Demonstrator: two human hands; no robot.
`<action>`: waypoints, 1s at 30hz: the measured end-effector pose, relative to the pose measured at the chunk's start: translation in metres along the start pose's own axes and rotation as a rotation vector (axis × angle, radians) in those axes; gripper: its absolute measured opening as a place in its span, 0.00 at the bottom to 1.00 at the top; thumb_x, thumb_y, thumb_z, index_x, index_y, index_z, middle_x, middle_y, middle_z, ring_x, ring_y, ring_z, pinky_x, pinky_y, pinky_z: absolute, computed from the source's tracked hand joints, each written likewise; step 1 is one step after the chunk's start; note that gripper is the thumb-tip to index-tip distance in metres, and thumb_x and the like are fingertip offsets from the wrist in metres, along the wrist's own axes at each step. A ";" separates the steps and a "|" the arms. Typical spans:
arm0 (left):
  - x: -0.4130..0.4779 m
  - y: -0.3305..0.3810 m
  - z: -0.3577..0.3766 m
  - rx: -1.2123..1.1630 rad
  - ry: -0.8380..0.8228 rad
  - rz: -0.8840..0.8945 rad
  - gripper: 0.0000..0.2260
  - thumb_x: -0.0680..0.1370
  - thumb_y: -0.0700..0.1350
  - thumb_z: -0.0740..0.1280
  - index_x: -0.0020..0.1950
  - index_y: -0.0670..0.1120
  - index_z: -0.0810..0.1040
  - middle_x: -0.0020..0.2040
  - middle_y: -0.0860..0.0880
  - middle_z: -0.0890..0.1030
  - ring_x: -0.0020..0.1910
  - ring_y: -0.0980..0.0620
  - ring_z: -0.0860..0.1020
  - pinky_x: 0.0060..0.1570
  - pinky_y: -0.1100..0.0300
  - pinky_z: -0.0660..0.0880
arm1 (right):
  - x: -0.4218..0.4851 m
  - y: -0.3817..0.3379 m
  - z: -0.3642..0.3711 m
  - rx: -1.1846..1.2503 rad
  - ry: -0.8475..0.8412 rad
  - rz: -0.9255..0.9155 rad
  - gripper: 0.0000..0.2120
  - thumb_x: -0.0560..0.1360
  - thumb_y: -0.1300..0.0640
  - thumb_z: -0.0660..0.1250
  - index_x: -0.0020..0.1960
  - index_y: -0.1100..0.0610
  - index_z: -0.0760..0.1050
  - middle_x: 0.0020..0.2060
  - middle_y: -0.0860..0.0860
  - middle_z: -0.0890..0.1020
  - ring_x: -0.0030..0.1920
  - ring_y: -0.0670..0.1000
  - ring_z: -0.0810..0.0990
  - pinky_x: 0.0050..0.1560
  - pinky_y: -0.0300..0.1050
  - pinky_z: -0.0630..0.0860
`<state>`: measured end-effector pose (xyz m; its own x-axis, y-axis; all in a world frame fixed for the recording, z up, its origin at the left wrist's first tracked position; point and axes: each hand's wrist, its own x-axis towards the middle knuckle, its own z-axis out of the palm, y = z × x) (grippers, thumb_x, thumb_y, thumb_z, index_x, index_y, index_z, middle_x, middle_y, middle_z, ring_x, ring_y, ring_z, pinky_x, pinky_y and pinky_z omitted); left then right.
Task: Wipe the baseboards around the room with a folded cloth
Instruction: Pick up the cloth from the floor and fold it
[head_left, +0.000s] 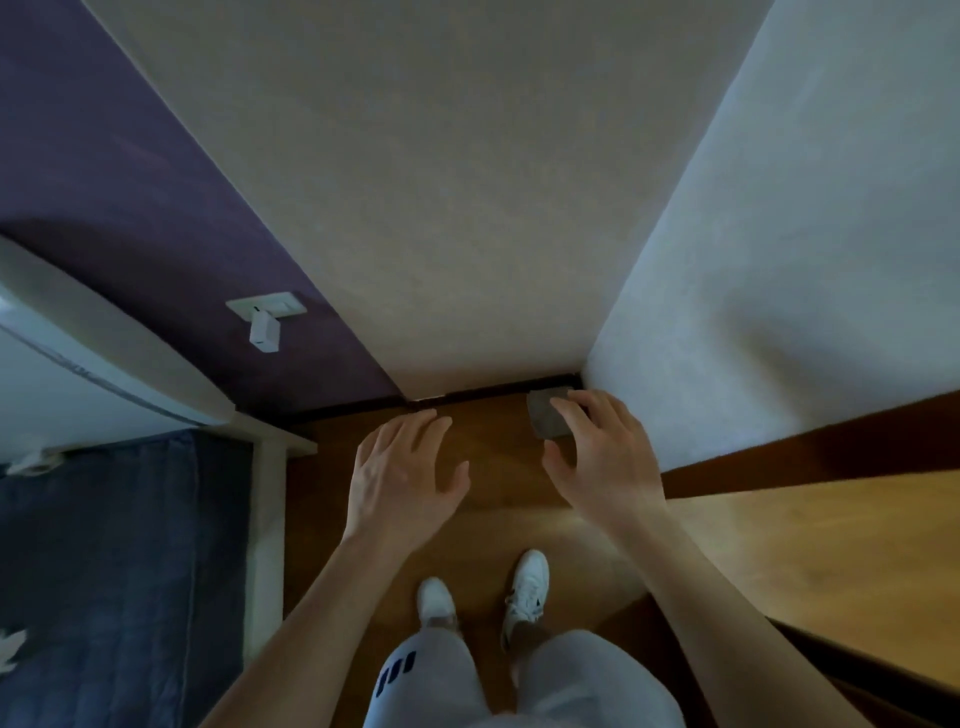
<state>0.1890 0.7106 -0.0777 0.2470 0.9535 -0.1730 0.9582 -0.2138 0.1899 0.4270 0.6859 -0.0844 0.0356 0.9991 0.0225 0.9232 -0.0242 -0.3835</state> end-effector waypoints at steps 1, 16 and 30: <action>0.006 -0.002 0.004 -0.013 -0.010 -0.001 0.29 0.78 0.65 0.54 0.76 0.54 0.68 0.75 0.54 0.69 0.74 0.52 0.65 0.73 0.50 0.62 | 0.005 0.004 0.005 0.004 -0.009 0.009 0.22 0.76 0.49 0.67 0.68 0.56 0.74 0.64 0.52 0.76 0.69 0.55 0.72 0.66 0.53 0.72; 0.116 -0.044 0.205 -0.023 -0.146 0.167 0.26 0.76 0.61 0.65 0.71 0.52 0.74 0.71 0.51 0.73 0.69 0.50 0.73 0.67 0.48 0.70 | 0.048 0.096 0.229 -0.006 -0.082 0.086 0.22 0.72 0.50 0.71 0.64 0.55 0.77 0.61 0.52 0.79 0.65 0.54 0.75 0.66 0.52 0.74; 0.250 -0.067 0.604 0.078 -0.418 0.525 0.30 0.76 0.65 0.53 0.74 0.55 0.71 0.76 0.50 0.69 0.74 0.48 0.68 0.73 0.49 0.62 | 0.066 0.302 0.594 -0.135 -0.374 0.240 0.27 0.76 0.46 0.67 0.73 0.53 0.68 0.72 0.52 0.69 0.75 0.55 0.62 0.76 0.53 0.61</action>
<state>0.2741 0.8352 -0.7179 0.7031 0.5596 -0.4387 0.6993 -0.6563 0.2835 0.4812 0.7646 -0.7468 0.1370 0.9080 -0.3959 0.9481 -0.2359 -0.2130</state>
